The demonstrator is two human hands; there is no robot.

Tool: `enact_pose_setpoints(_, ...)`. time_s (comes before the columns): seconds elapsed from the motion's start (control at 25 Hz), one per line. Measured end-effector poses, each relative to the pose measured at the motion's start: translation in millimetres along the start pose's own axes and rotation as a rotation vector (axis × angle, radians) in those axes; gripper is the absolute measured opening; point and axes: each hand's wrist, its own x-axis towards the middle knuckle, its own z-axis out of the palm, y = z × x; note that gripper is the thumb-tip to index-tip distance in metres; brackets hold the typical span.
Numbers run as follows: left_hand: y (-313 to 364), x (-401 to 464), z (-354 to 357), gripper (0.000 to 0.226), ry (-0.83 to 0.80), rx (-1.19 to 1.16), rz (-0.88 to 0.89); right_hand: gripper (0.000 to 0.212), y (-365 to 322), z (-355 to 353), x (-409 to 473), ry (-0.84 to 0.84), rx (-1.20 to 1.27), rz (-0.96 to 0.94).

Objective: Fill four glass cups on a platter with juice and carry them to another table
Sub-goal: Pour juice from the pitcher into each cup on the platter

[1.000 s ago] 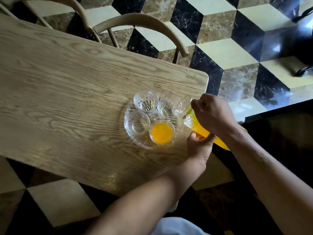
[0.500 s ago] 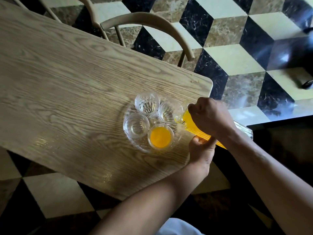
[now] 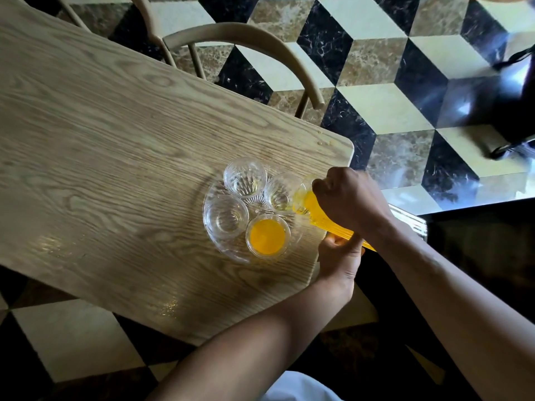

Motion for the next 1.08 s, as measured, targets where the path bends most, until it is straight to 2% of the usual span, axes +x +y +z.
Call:
enact_pose_setpoints(0.48, 12, -11, 7, 0.078, -0.032, -0.045, -0.055, 0.04, -3, -4, 2, -0.005, -0.046, 0.008)
enact_pose_setpoints(0.68, 15, -17, 8, 0.054, -0.045, -0.075, -0.071, 0.039, -3, -6, 2, -0.018, -0.057, -0.005)
enact_pose_setpoints(1.08, 28, -30, 13, 0.055, -0.063, -0.137, -0.077, 0.037, -6, -9, 3, -0.02, -0.083, -0.001)
